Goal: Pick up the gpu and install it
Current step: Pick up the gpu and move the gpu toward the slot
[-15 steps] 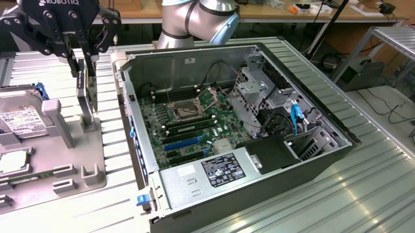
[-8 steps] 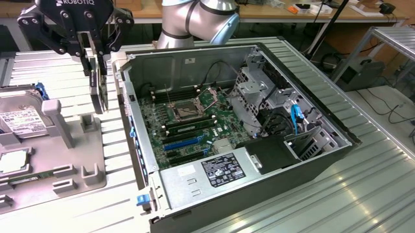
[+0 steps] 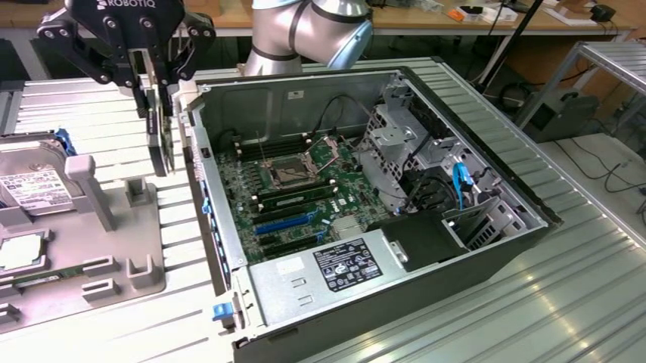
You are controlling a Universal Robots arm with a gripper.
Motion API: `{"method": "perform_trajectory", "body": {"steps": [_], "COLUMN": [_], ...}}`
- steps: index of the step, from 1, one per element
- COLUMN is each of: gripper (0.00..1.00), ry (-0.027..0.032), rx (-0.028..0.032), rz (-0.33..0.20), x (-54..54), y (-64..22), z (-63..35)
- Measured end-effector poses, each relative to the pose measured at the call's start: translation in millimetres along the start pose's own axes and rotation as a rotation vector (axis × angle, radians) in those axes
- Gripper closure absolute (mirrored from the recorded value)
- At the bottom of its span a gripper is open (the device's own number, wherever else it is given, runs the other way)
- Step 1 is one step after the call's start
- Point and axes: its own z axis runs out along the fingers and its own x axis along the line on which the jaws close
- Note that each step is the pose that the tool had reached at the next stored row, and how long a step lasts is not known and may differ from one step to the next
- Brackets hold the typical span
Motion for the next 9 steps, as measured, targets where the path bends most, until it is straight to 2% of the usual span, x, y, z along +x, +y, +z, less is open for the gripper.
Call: {"method": "perform_trajectory", "body": {"steps": [9], "gripper": [0.73], "ry": [0.0], "rx": [0.0], "rz": [0.0], "x": [-9.5], "y": [0.7], "z": [0.4]}}
